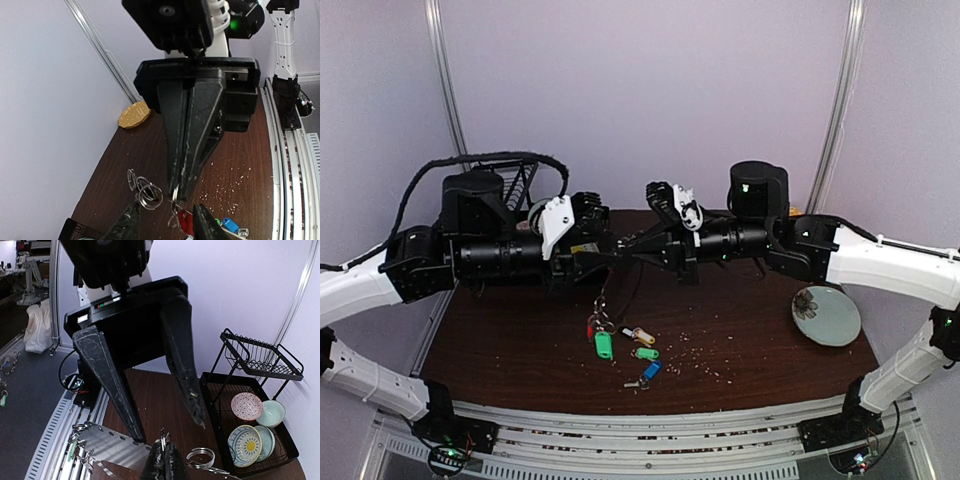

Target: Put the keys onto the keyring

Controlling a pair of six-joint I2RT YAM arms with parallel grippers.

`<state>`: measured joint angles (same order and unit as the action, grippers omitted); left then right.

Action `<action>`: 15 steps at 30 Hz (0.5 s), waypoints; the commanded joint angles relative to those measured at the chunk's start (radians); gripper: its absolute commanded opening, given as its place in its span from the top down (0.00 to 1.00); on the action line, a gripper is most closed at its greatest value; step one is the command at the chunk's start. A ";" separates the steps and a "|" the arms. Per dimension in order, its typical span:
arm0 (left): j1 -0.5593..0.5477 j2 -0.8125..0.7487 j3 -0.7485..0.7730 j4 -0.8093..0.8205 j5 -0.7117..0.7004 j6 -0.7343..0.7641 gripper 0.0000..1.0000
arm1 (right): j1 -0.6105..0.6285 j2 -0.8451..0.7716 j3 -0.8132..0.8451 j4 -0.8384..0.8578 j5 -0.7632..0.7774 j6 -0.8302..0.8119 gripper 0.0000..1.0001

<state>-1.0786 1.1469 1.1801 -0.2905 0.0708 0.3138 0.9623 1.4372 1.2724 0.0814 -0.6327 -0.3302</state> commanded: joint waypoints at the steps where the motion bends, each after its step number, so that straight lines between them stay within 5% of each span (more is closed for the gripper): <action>1: 0.011 -0.117 -0.147 0.209 0.040 -0.062 0.62 | -0.011 -0.075 -0.108 0.337 -0.037 0.218 1.00; 5: 0.015 -0.146 -0.194 0.299 0.033 -0.117 0.71 | -0.011 -0.084 -0.197 0.554 -0.073 0.360 1.00; 12: 0.016 -0.072 -0.192 0.323 0.098 -0.115 0.59 | -0.005 -0.070 -0.251 0.700 -0.088 0.454 1.00; 15: 0.016 -0.034 -0.188 0.336 0.128 -0.114 0.66 | -0.002 -0.062 -0.255 0.738 -0.092 0.476 1.00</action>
<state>-1.0676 1.0744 0.9928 -0.0307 0.1398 0.2100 0.9573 1.3876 1.0161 0.6502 -0.6991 0.0719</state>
